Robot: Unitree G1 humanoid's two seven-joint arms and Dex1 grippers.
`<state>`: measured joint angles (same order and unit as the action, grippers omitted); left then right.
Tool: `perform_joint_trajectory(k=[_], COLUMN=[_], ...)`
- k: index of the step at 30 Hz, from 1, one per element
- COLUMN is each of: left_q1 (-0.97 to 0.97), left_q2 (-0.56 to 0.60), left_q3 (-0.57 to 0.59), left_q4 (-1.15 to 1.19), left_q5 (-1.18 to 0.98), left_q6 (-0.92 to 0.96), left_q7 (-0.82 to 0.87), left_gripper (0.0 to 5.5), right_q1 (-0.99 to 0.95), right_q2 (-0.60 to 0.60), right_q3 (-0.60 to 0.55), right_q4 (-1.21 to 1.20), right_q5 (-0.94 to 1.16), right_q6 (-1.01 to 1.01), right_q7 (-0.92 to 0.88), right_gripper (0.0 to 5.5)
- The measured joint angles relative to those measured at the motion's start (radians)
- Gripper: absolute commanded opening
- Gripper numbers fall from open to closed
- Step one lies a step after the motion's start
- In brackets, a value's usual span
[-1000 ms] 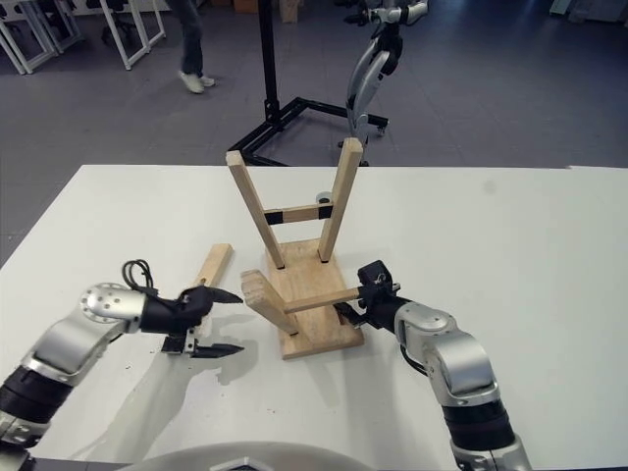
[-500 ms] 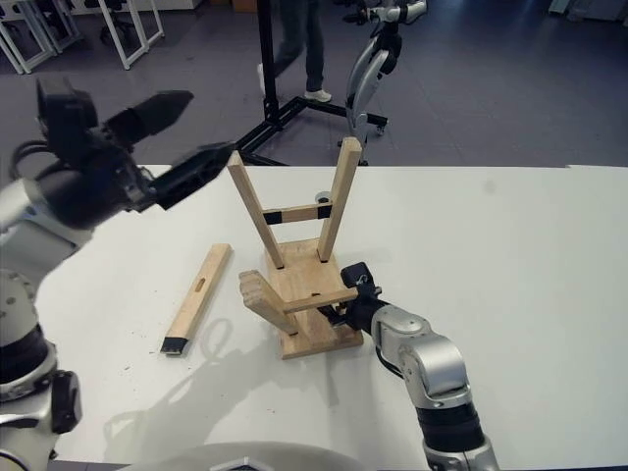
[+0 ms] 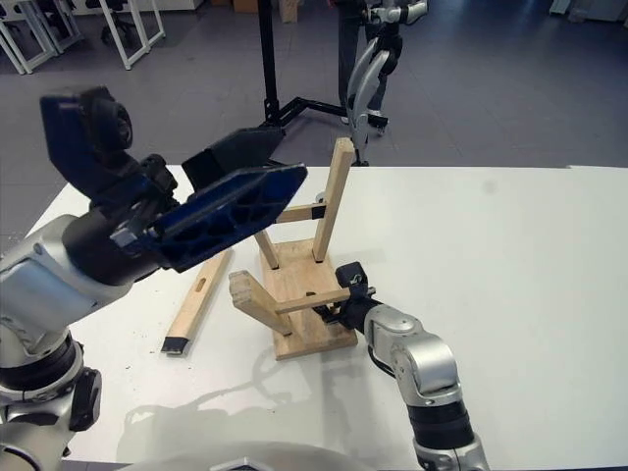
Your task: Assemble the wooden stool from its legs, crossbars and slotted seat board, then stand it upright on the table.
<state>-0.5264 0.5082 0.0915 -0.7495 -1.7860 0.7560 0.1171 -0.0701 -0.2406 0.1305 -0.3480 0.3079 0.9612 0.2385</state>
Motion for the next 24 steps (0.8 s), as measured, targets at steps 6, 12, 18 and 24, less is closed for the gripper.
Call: perform_joint_trajectory(k=[6,12,18,24], left_q1=[-0.045,0.238,0.265,0.036], left_q2=[-0.02,-0.081,-0.08,-0.066], left_q3=[-0.018,-0.248,-0.252,-0.014], left_q4=[0.033,0.0,0.014,0.114], left_q5=[0.052,0.244,0.438,0.132], left_q6=[-0.106,-0.098,-0.158,-0.212], left_q7=[0.027,-0.051,-0.191,-0.178], left_gripper=[4.88,4.88,4.88,4.88], right_q1=[0.004,0.001,0.005,0.012], right_q2=[0.005,0.001,0.0,0.005], right_q3=[-0.002,-0.003,-0.002,-0.003], right_q4=[-0.002,0.003,0.001,-0.013], right_q5=[0.0,0.0,-0.001,-0.001], right_q6=[-0.003,-0.004,0.001,-0.002], right_q7=[-0.005,-0.002,-0.008,-0.013], right_gripper=[4.21,4.21,4.21,4.21])
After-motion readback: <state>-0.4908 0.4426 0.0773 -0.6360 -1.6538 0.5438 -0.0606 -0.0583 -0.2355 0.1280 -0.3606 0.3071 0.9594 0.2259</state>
